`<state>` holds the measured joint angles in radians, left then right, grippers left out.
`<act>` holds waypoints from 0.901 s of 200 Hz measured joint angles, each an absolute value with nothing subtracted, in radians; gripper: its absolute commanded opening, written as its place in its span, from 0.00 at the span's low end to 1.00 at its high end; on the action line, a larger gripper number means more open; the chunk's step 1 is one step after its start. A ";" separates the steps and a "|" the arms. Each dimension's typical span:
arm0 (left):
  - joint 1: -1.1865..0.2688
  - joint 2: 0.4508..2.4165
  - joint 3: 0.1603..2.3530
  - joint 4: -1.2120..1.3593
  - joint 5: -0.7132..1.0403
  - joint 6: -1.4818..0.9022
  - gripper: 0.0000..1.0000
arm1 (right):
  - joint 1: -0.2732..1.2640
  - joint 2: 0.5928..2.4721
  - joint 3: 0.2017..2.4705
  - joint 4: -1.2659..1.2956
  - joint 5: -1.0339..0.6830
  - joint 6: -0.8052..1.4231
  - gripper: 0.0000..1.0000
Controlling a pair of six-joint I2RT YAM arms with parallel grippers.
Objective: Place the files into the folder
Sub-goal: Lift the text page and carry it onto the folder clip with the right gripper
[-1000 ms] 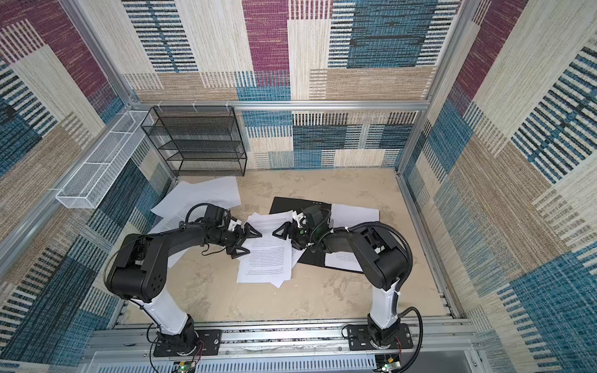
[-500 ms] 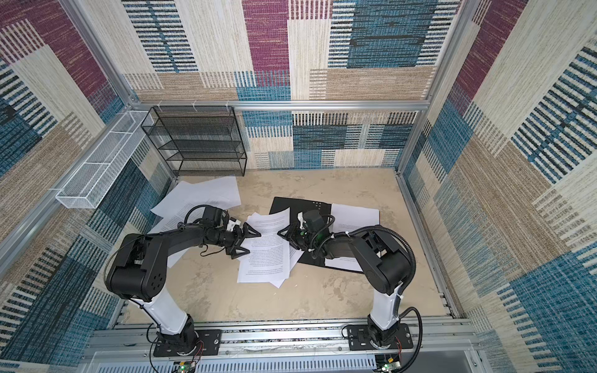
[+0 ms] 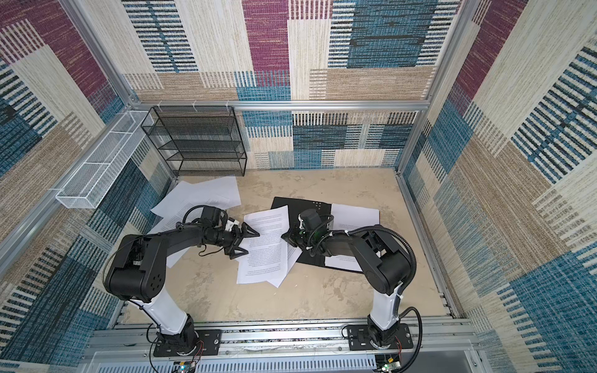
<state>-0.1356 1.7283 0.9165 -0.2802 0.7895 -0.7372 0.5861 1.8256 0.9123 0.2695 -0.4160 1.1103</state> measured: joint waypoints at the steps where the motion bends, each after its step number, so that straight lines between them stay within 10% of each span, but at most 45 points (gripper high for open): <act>1: -0.136 1.727 0.919 -0.284 0.786 -0.737 0.99 | 0.586 1.826 0.916 0.268 -0.415 1.107 0.00; 57: -0.136 1.502 1.094 -0.390 0.862 -0.676 0.99 | 0.476 1.708 1.074 0.134 -0.534 0.909 0.00; 122: -0.136 1.398 1.103 -0.469 0.882 -0.546 0.99 | 0.005 1.452 1.071 -0.333 -0.661 0.537 0.00; 180: -0.136 1.415 1.024 -0.459 0.896 -0.520 0.99 | -0.215 1.469 1.059 -0.651 -0.480 0.154 0.00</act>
